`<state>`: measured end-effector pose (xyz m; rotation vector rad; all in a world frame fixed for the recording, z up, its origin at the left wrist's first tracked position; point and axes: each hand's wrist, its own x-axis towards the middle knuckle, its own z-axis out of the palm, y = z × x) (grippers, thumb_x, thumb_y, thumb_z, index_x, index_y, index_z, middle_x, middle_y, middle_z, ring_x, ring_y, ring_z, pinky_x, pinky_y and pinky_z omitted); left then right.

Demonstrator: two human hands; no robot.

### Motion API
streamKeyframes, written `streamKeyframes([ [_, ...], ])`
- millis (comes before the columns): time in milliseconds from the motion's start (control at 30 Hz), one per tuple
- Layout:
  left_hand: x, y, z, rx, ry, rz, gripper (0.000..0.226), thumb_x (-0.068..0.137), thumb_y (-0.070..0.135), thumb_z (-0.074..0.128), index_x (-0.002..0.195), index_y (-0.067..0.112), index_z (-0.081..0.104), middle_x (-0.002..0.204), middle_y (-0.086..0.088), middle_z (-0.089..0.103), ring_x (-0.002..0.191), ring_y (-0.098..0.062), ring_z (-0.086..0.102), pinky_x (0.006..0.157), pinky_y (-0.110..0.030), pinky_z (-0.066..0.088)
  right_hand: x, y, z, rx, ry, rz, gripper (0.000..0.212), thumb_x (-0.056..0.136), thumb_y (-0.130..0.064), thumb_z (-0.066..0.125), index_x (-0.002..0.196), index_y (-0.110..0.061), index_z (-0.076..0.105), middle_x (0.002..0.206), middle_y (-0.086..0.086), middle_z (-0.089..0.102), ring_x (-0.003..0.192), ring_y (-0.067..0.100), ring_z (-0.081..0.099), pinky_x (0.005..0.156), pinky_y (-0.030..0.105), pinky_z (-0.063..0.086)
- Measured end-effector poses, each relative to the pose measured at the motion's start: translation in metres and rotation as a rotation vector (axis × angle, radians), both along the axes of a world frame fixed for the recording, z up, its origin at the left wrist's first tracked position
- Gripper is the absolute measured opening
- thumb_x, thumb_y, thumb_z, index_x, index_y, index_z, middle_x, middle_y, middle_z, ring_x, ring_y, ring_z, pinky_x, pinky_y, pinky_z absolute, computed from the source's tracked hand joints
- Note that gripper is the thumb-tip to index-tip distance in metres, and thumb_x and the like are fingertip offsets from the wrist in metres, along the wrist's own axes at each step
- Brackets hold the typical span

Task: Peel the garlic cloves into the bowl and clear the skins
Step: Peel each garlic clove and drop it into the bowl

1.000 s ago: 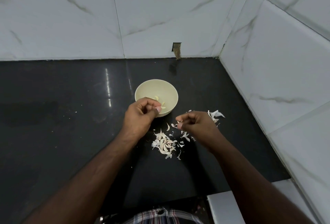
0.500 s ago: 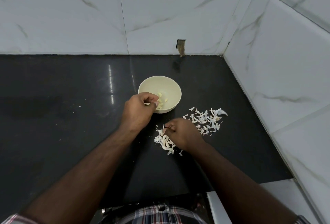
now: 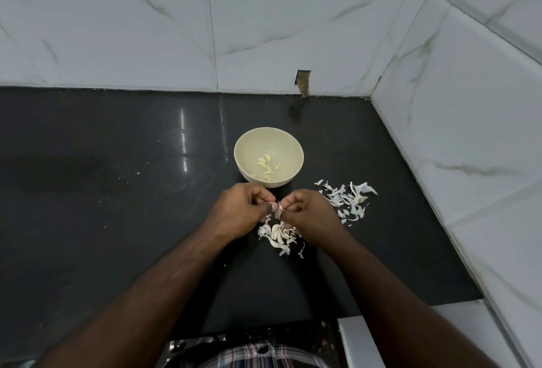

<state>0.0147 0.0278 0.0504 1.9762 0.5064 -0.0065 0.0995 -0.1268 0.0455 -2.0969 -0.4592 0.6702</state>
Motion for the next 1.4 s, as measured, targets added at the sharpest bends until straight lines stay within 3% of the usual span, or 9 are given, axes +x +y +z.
streamKeyframes([
  [200, -0.004, -0.012, -0.005, -0.274, -0.043, 0.098, 0.004, 0.087, 0.013, 0.077, 0.088, 0.011, 0.074, 0.077, -0.012, 0.075, 0.064, -0.014, 0.068, 0.055, -0.022, 0.050, -0.010, -0.009, 0.009, 0.194, 0.152, -0.025, 0.011, 0.088, 0.002, 0.069, 0.093, -0.008, 0.073, 0.070, 0.007, 0.071, 0.068, 0.019, 0.064, 0.063, 0.028, 0.055],
  [500, -0.008, -0.021, -0.014, -0.143, -0.085, 0.086, 0.010, 0.086, 0.015, 0.072, 0.081, 0.023, 0.074, 0.069, 0.000, 0.074, 0.069, -0.022, 0.071, 0.069, -0.037, 0.055, -0.014, -0.014, 0.013, 0.301, 0.386, -0.271, 0.015, 0.089, 0.010, 0.057, 0.096, 0.001, 0.067, 0.077, 0.014, 0.071, 0.068, 0.017, 0.068, 0.058, 0.023, 0.054],
  [600, -0.009, -0.021, -0.015, -0.030, -0.053, 0.092, 0.011, 0.083, 0.018, 0.070, 0.080, 0.028, 0.072, 0.071, 0.008, 0.073, 0.071, -0.015, 0.070, 0.072, -0.036, 0.057, -0.011, -0.017, 0.009, 0.268, 0.287, -0.275, 0.015, 0.091, 0.005, 0.058, 0.095, -0.006, 0.068, 0.088, 0.018, 0.073, 0.072, 0.016, 0.069, 0.061, 0.024, 0.056],
  [700, -0.011, -0.021, -0.016, 0.081, -0.031, 0.051, 0.014, 0.083, 0.018, 0.070, 0.086, 0.032, 0.073, 0.080, 0.017, 0.072, 0.076, -0.001, 0.068, 0.074, -0.026, 0.055, -0.008, -0.021, 0.006, 0.174, 0.135, -0.216, 0.022, 0.091, 0.005, 0.058, 0.094, -0.011, 0.072, 0.078, 0.008, 0.071, 0.069, 0.009, 0.067, 0.060, 0.021, 0.053],
  [800, -0.009, -0.023, -0.014, 0.038, -0.055, 0.035, 0.019, 0.083, 0.020, 0.076, 0.092, 0.037, 0.074, 0.085, 0.022, 0.072, 0.081, 0.001, 0.068, 0.079, -0.024, 0.056, -0.006, -0.025, 0.006, 0.143, 0.037, -0.161, 0.015, 0.086, -0.002, 0.070, 0.089, -0.016, 0.073, 0.070, 0.001, 0.070, 0.059, 0.004, 0.063, 0.062, 0.024, 0.050],
  [933, -0.005, -0.027, -0.009, -0.058, -0.080, 0.014, 0.008, 0.085, 0.024, 0.078, 0.087, 0.032, 0.076, 0.077, 0.010, 0.074, 0.076, -0.008, 0.071, 0.081, -0.040, 0.059, -0.006, -0.025, 0.009, 0.183, 0.021, -0.157, 0.013, 0.075, -0.016, 0.081, 0.084, -0.018, 0.071, 0.070, 0.003, 0.070, 0.061, 0.011, 0.065, 0.066, 0.036, 0.056],
  [1100, -0.001, -0.028, -0.009, -0.153, -0.090, 0.050, 0.007, 0.081, 0.026, 0.080, 0.085, 0.032, 0.077, 0.079, 0.003, 0.076, 0.080, -0.018, 0.075, 0.086, -0.050, 0.059, -0.005, -0.027, 0.013, 0.283, 0.091, -0.161, 0.012, 0.085, -0.001, 0.073, 0.089, -0.012, 0.070, 0.076, 0.009, 0.068, 0.063, 0.015, 0.063, 0.064, 0.031, 0.055],
  [1267, 0.000, -0.034, -0.005, -0.012, -0.101, 0.050, 0.007, 0.086, 0.024, 0.078, 0.087, 0.031, 0.077, 0.076, 0.012, 0.074, 0.074, -0.007, 0.071, 0.076, -0.031, 0.058, -0.006, -0.025, 0.009, 0.290, 0.017, -0.215, 0.010, 0.074, -0.014, 0.073, 0.082, -0.019, 0.069, 0.069, 0.002, 0.066, 0.061, 0.014, 0.060, 0.064, 0.034, 0.052],
  [1400, -0.002, -0.037, -0.002, 0.157, -0.188, -0.009, 0.010, 0.088, 0.024, 0.074, 0.092, 0.032, 0.078, 0.078, 0.022, 0.072, 0.072, -0.003, 0.067, 0.066, -0.023, 0.052, -0.006, -0.024, 0.008, 0.389, 0.183, -0.303, 0.015, 0.081, 0.009, 0.065, 0.086, -0.005, 0.063, 0.064, 0.014, 0.060, 0.053, 0.016, 0.052, 0.057, 0.030, 0.045],
])
